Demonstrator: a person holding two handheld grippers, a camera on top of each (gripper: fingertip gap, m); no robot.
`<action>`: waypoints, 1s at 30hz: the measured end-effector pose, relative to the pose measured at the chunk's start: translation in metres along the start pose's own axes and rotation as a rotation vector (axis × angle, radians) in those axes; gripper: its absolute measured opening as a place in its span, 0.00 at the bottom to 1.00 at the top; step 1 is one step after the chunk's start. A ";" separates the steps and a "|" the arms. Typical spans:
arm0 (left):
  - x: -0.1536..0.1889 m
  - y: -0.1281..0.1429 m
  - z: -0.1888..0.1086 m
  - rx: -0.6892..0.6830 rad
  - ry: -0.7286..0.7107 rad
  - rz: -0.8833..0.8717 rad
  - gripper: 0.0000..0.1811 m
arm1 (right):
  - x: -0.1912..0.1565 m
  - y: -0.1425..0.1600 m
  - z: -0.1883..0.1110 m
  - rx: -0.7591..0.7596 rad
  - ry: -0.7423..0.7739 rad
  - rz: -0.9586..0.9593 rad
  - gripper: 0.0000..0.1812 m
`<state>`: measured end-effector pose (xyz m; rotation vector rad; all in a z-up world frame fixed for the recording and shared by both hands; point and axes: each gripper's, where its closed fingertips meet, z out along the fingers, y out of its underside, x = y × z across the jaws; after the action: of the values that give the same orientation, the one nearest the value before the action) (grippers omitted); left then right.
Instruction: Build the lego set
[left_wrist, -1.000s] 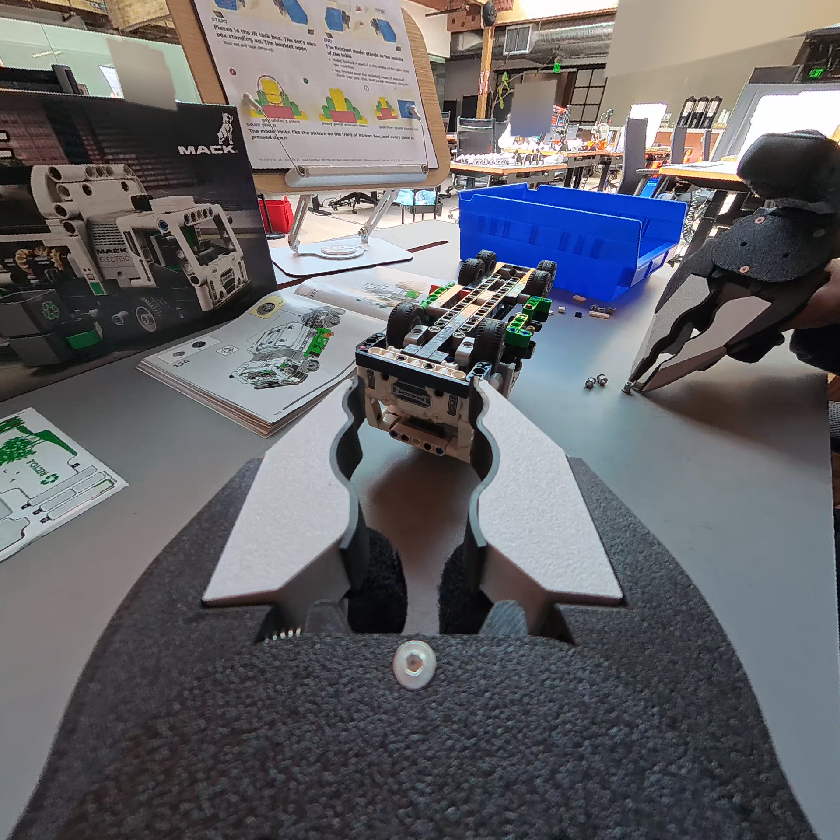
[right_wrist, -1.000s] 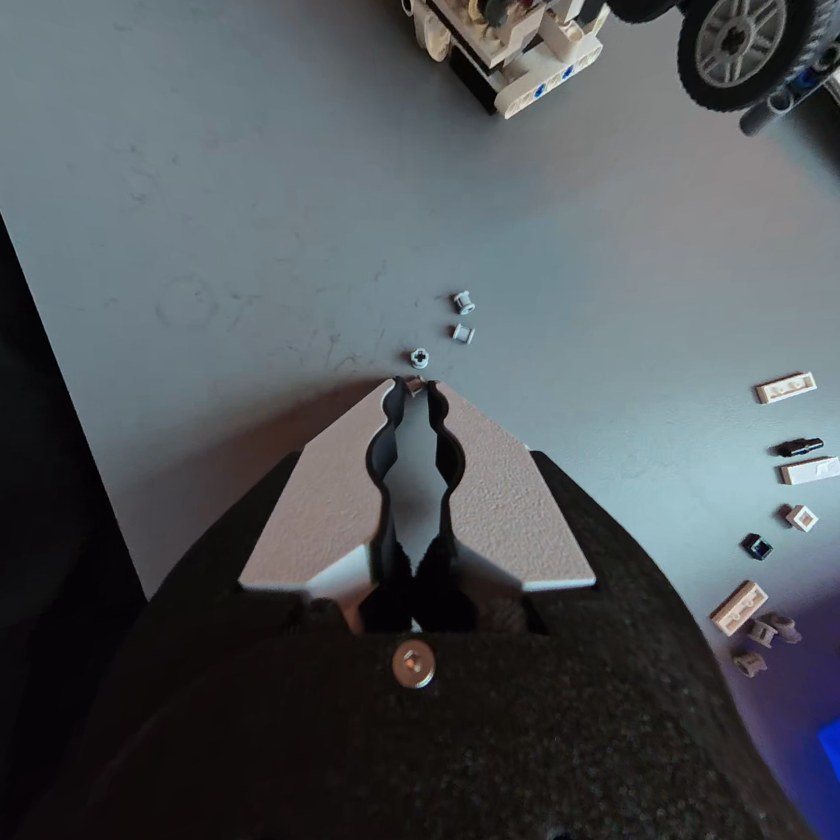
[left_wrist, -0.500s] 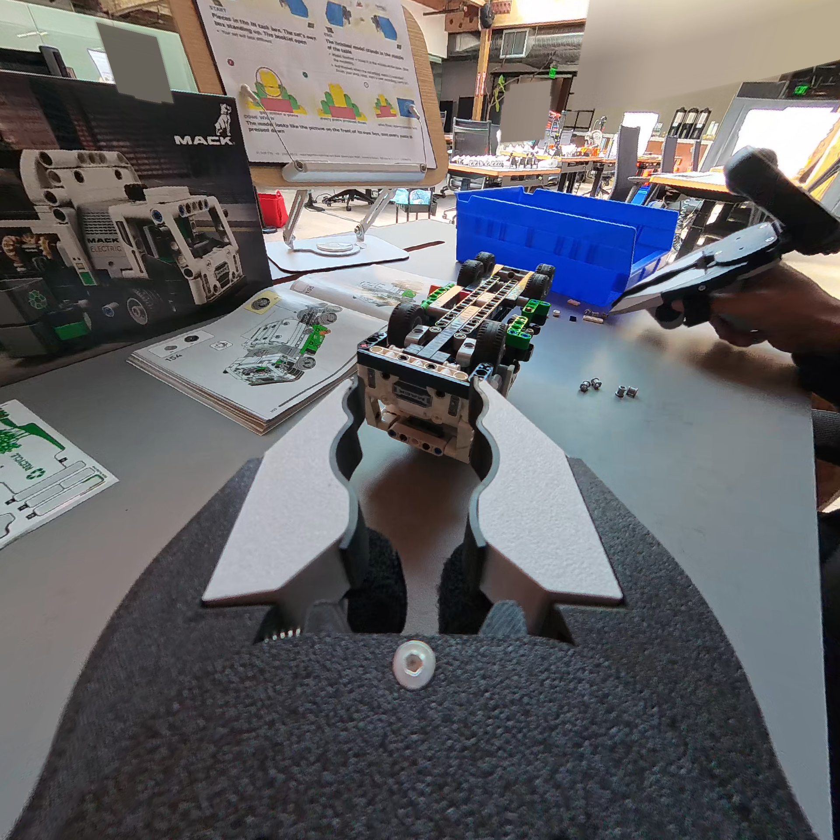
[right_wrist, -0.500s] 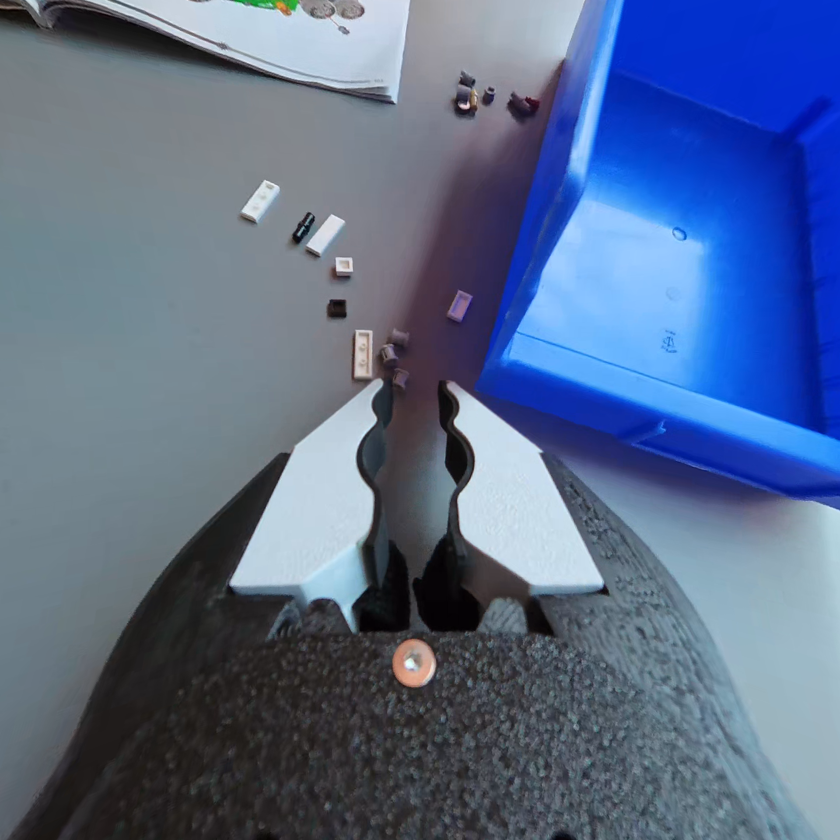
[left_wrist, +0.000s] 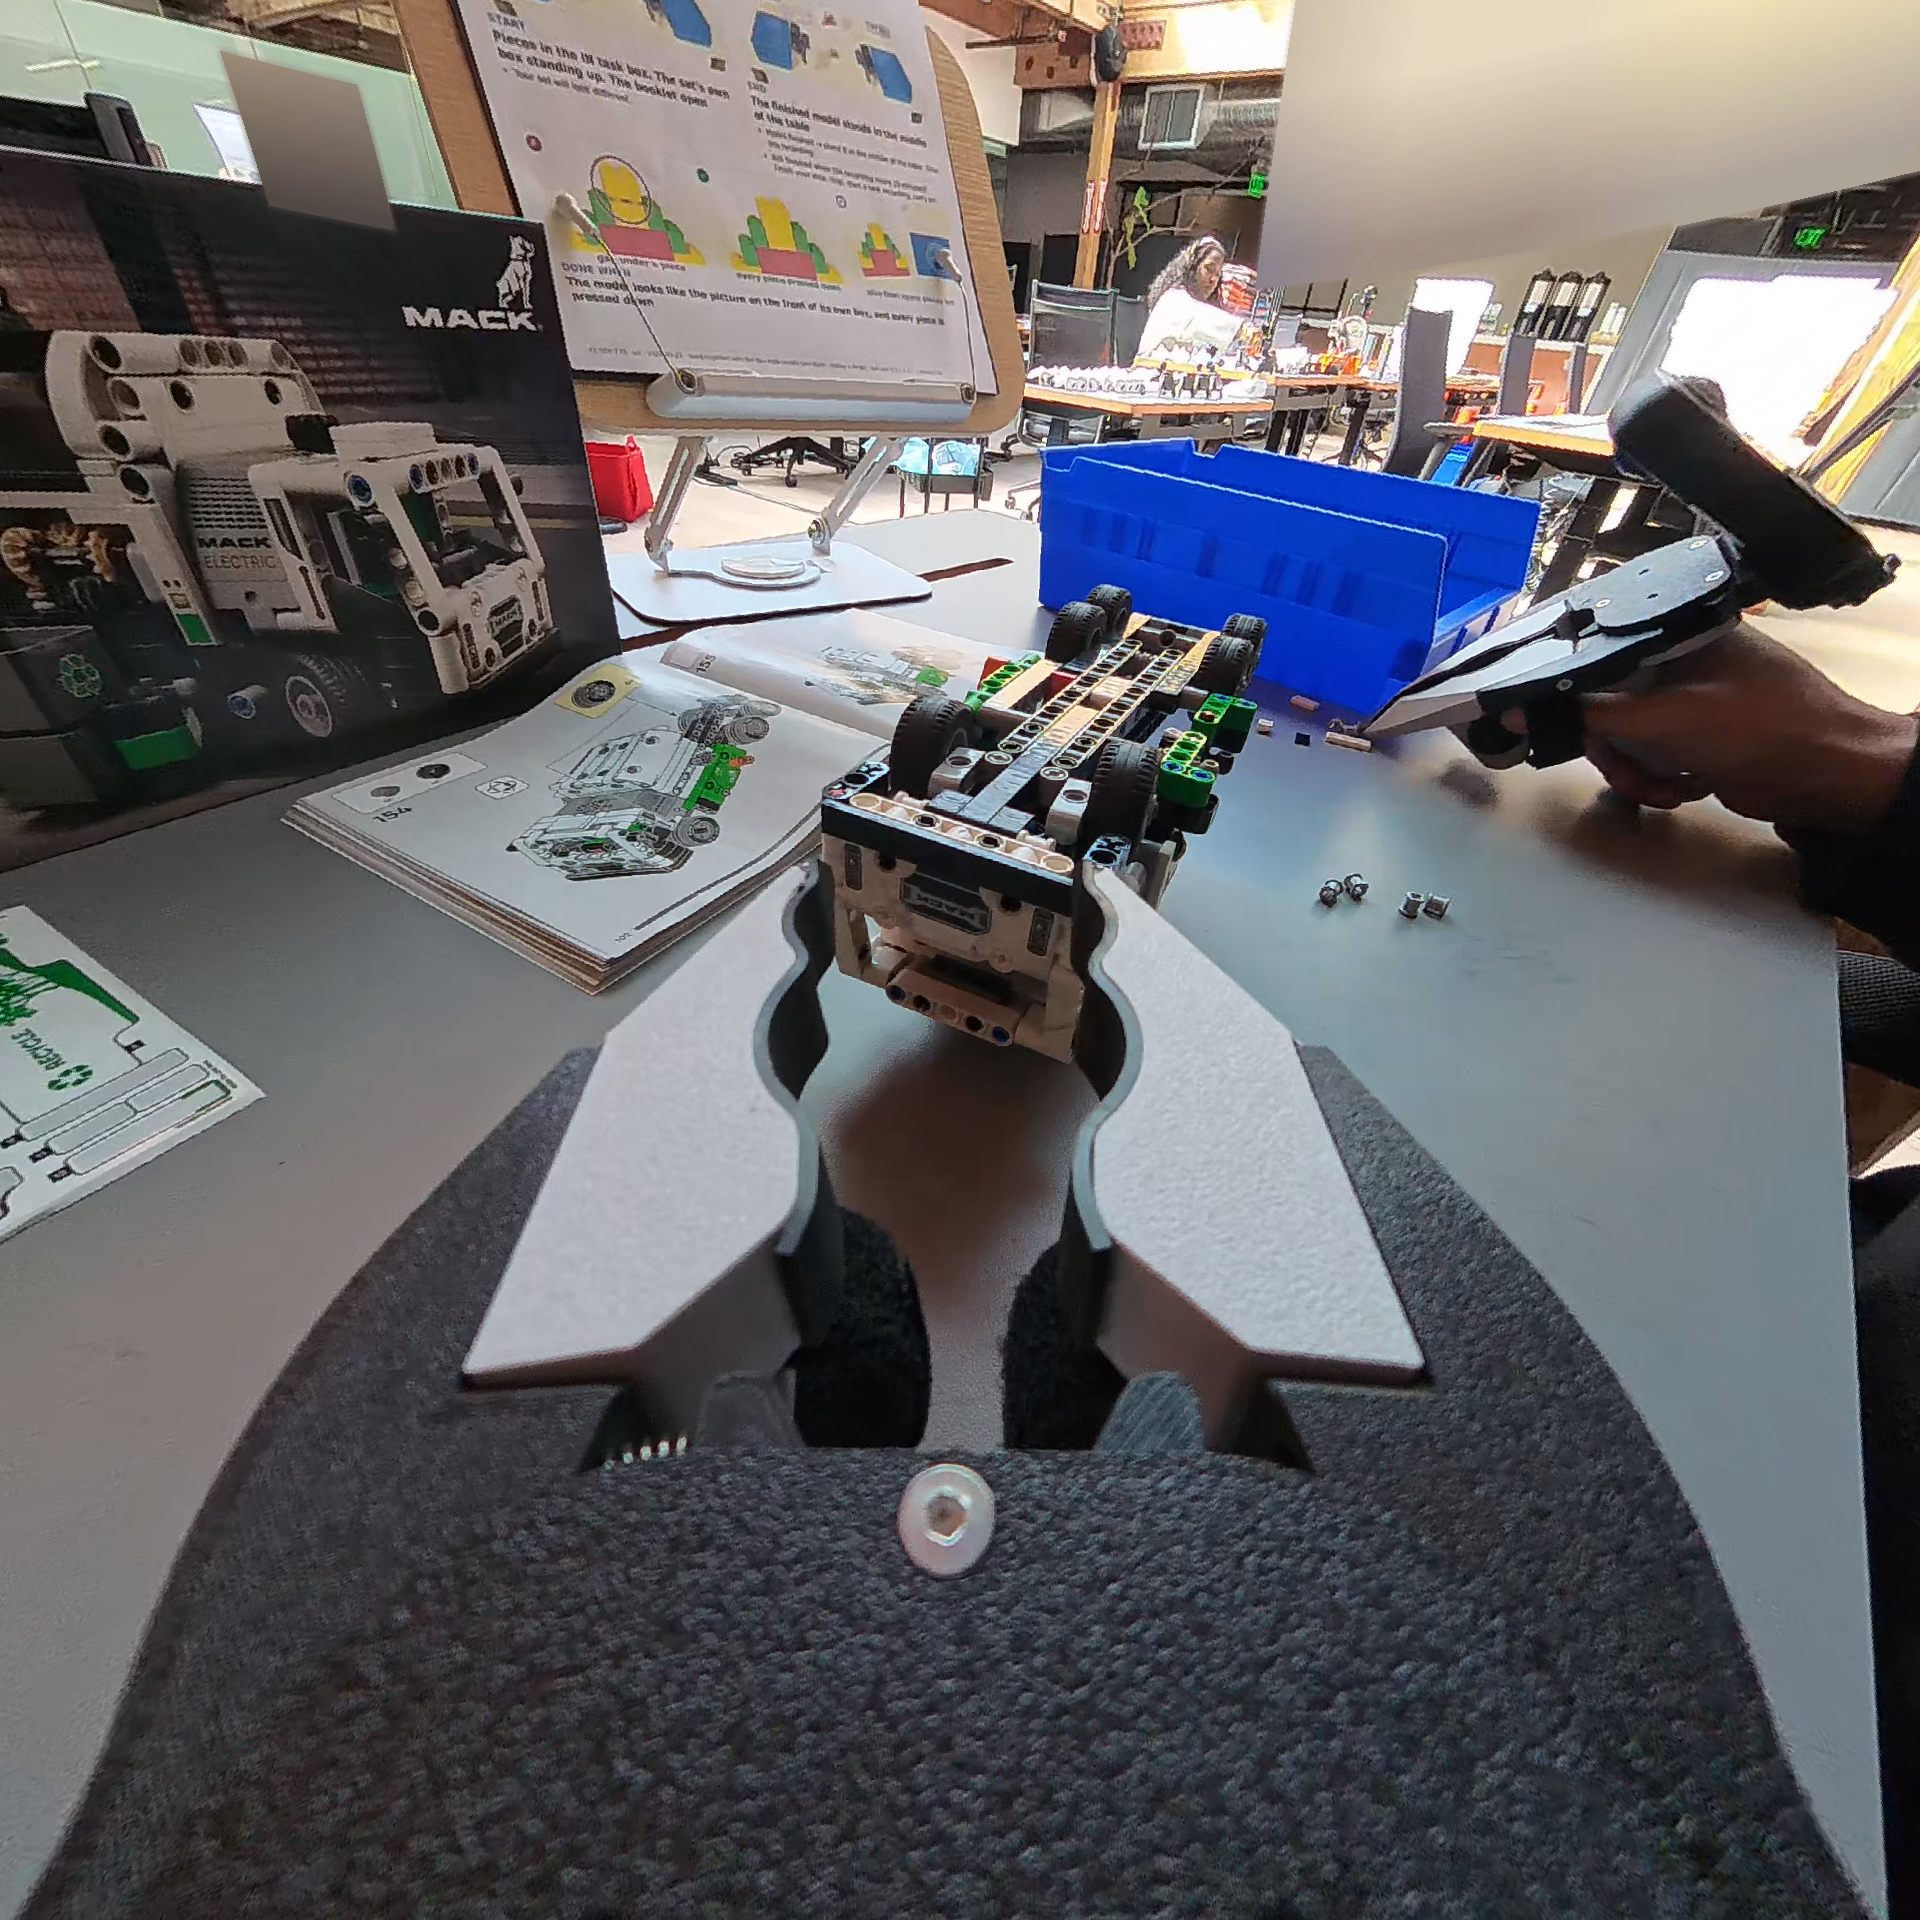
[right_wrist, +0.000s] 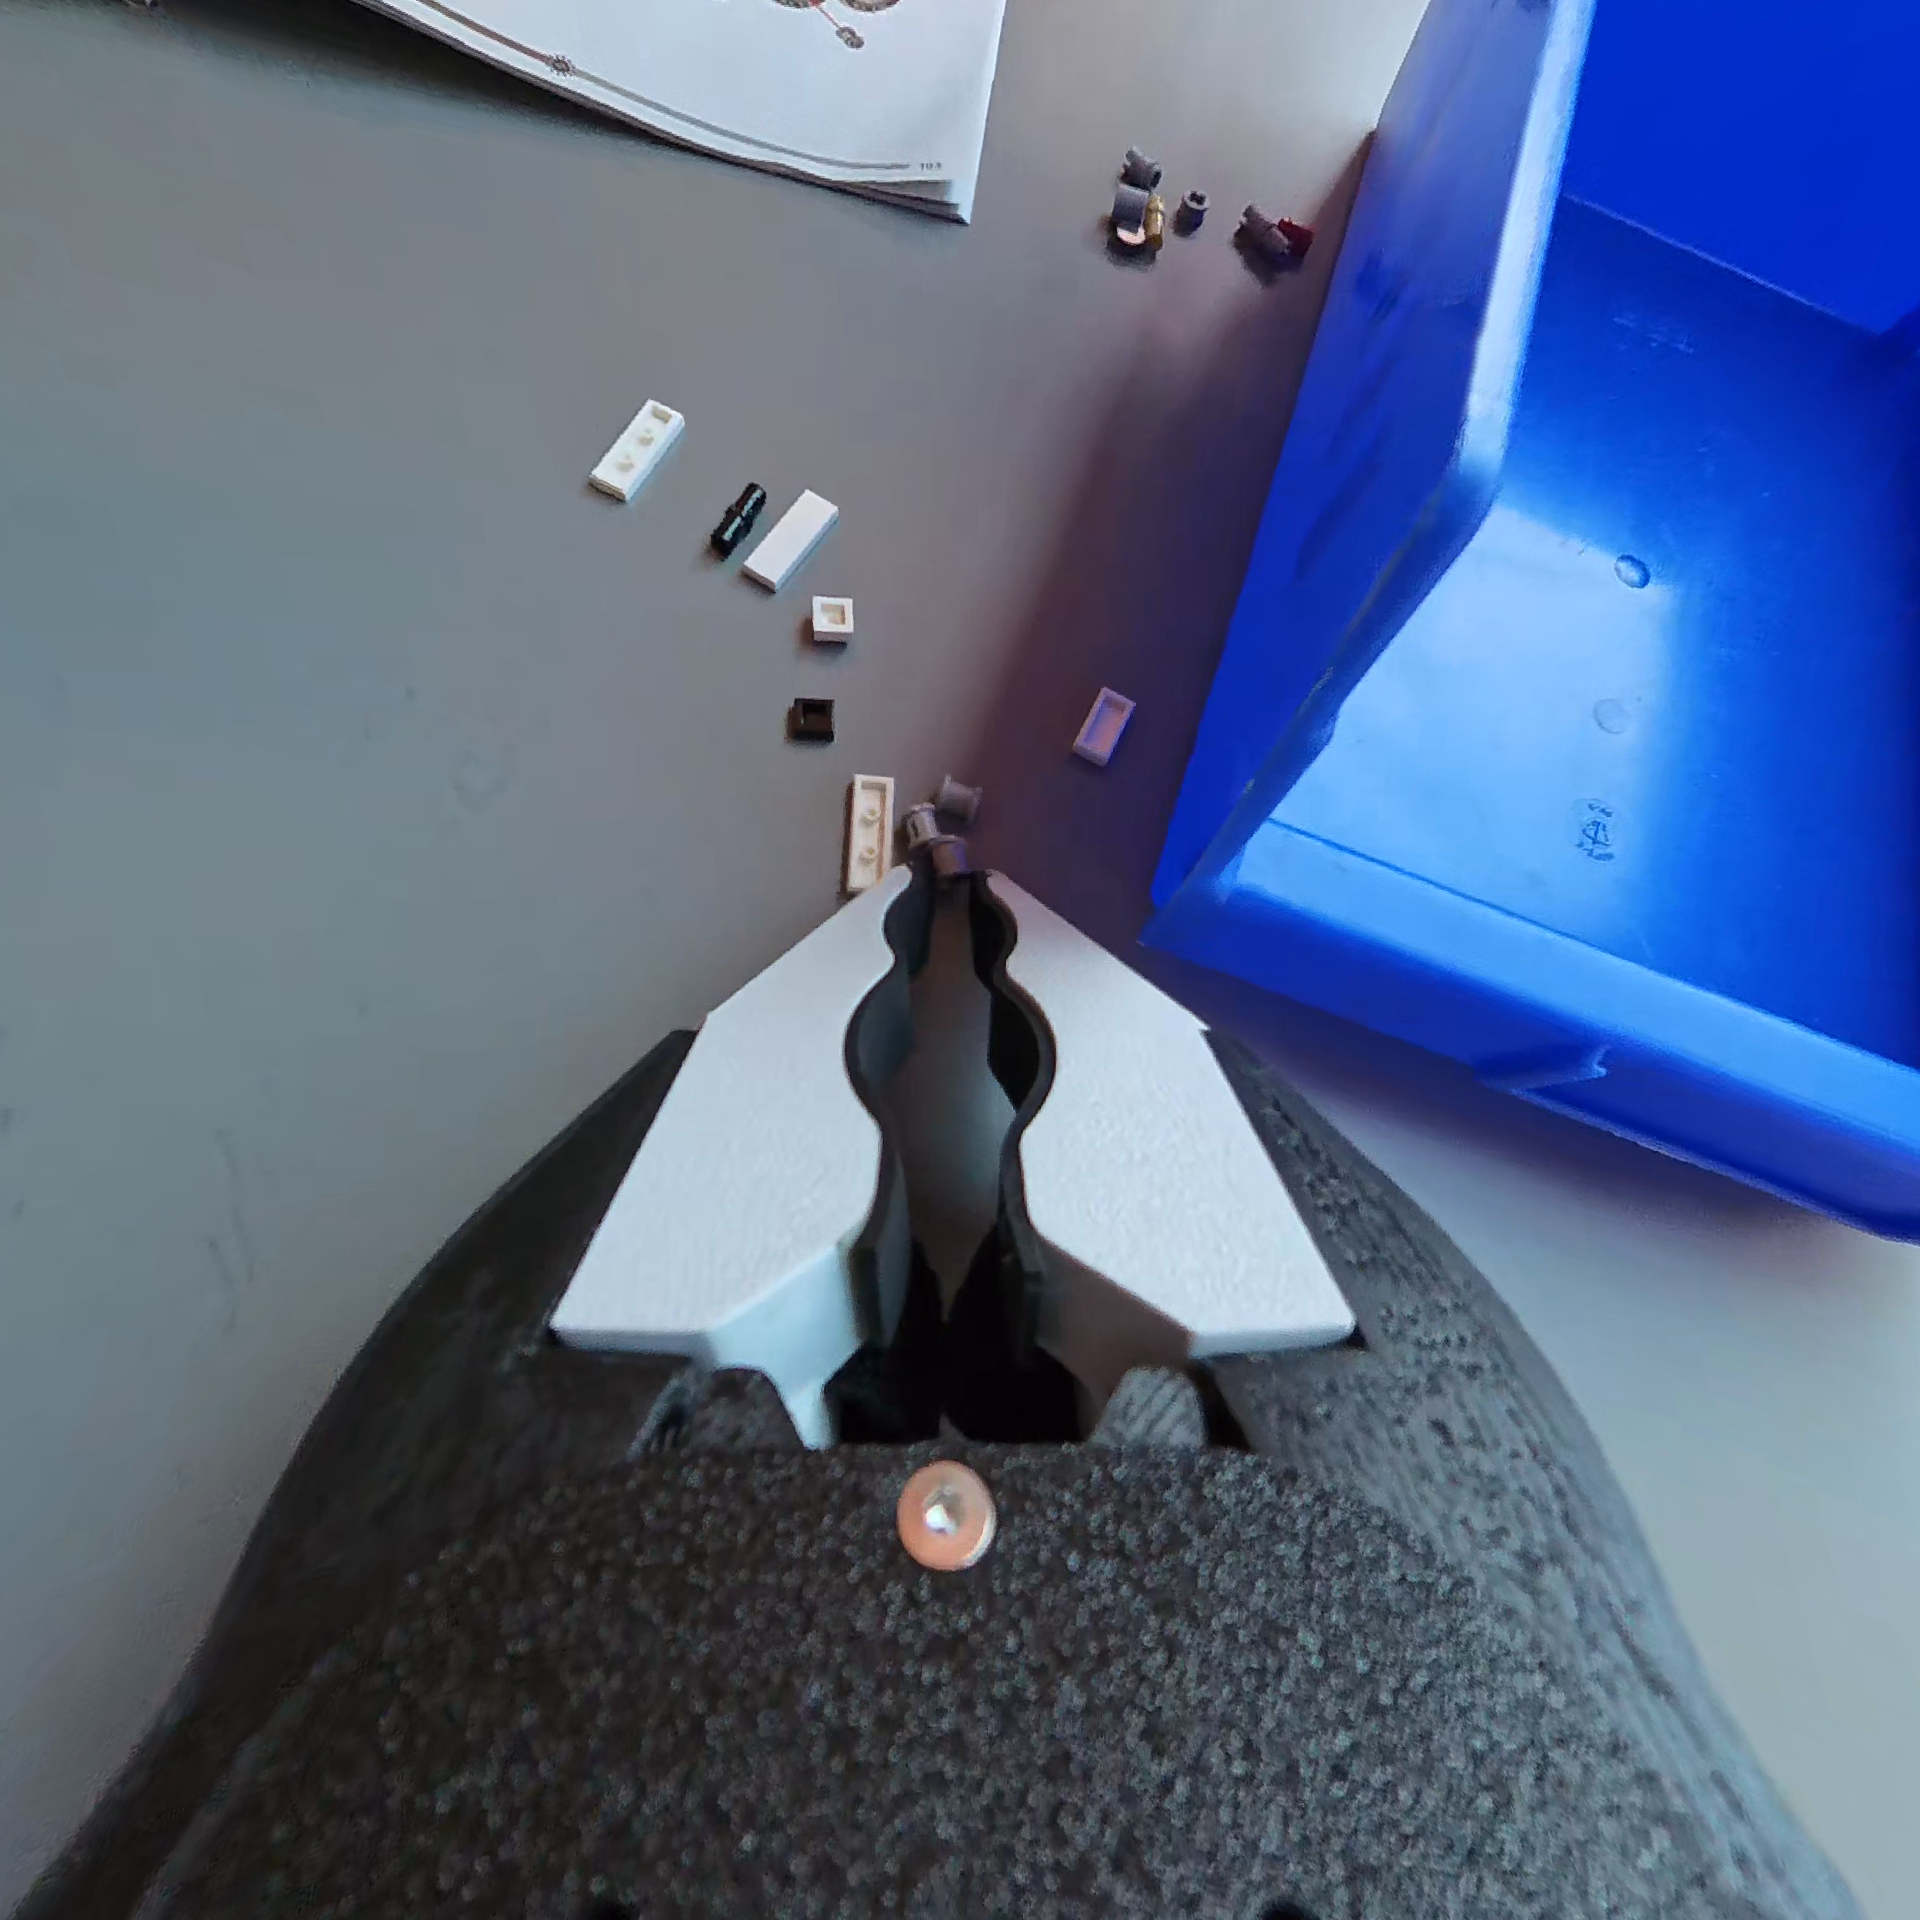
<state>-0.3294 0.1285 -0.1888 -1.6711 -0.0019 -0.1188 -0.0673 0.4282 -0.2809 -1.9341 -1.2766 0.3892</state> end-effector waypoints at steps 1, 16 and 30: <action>0.000 0.000 0.000 0.001 -0.001 0.003 0.24 | 0.000 0.000 -0.002 0.000 0.006 -0.006 0.03; 0.005 0.003 0.002 -0.017 -0.015 0.062 0.24 | -0.164 -0.007 -0.039 0.065 -0.566 -0.397 0.00; 0.004 0.002 0.001 -0.010 -0.020 0.056 0.24 | -0.165 -0.004 -0.029 0.035 -0.581 -0.375 0.05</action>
<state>-0.3253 0.1287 -0.1904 -1.6812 0.0300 -0.0601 -0.1260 0.2710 -0.2844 -1.5490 -1.9445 0.8058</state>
